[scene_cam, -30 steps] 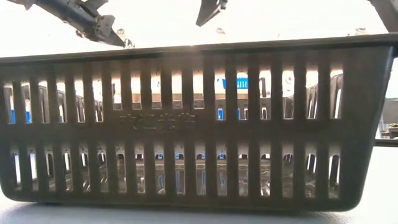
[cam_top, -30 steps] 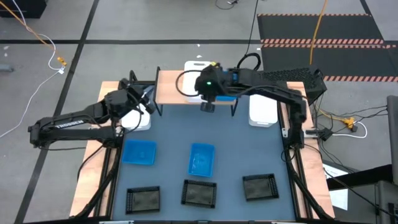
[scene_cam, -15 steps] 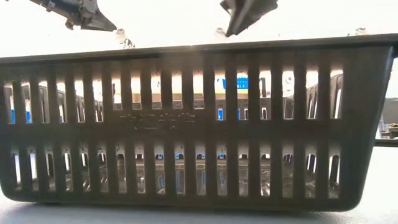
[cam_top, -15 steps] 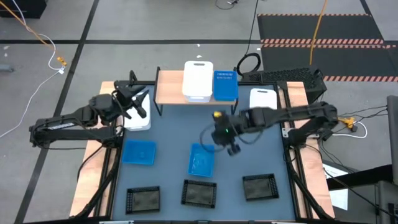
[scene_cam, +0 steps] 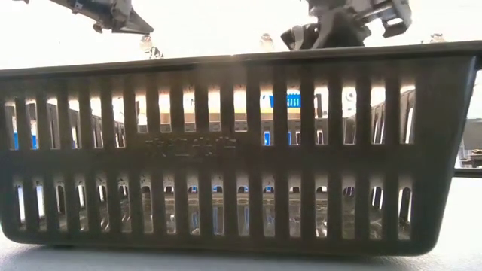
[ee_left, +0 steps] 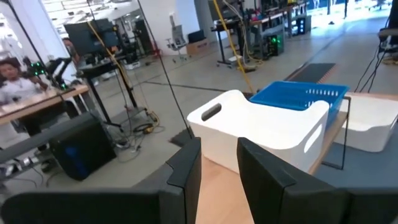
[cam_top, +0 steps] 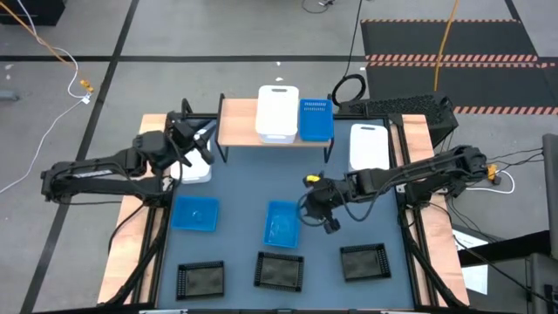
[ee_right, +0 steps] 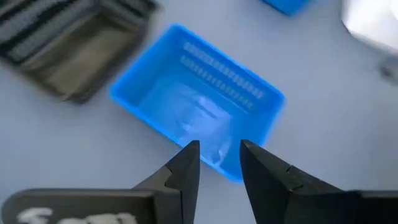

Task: Stack baskets on shelf by color
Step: Put the right black bin on the shelf

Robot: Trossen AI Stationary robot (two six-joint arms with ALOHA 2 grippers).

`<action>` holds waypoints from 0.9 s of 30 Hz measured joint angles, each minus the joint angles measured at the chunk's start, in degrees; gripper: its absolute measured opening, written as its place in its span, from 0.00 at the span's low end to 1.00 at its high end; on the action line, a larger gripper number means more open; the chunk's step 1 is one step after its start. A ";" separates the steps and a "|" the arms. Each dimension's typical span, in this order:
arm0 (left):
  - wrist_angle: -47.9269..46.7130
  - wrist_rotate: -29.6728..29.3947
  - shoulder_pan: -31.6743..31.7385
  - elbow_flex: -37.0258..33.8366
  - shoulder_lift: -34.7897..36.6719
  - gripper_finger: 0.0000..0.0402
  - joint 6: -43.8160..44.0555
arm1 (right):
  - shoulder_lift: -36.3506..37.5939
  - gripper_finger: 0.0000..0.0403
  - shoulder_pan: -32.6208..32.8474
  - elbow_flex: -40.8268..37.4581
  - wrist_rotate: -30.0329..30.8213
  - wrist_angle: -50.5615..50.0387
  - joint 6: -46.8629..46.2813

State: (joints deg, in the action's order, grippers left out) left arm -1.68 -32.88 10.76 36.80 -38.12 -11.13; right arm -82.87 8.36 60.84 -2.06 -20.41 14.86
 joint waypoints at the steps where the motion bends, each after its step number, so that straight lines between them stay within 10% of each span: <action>1: 0.60 -0.02 0.02 0.00 -0.58 0.26 -0.80 | 0.06 0.25 0.00 0.07 1.85 -0.06 -2.54; 7: 7.68 1.13 0.02 0.00 -3.49 0.26 -5.89 | 1.32 0.22 0.00 0.39 5.20 0.39 -17.47; 15: 13.84 23.33 0.02 2.19 -3.88 0.26 -12.44 | 1.86 0.21 1.29 -1.74 1.19 2.90 -35.77; 27: 20.06 24.22 0.95 3.36 -4.72 0.26 -17.43 | 4.44 0.13 2.97 -5.71 0.91 0.72 -71.53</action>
State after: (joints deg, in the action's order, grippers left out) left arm 18.38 -8.67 11.72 40.16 -42.84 -28.57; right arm -78.43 11.33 55.13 -1.15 -19.68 -56.68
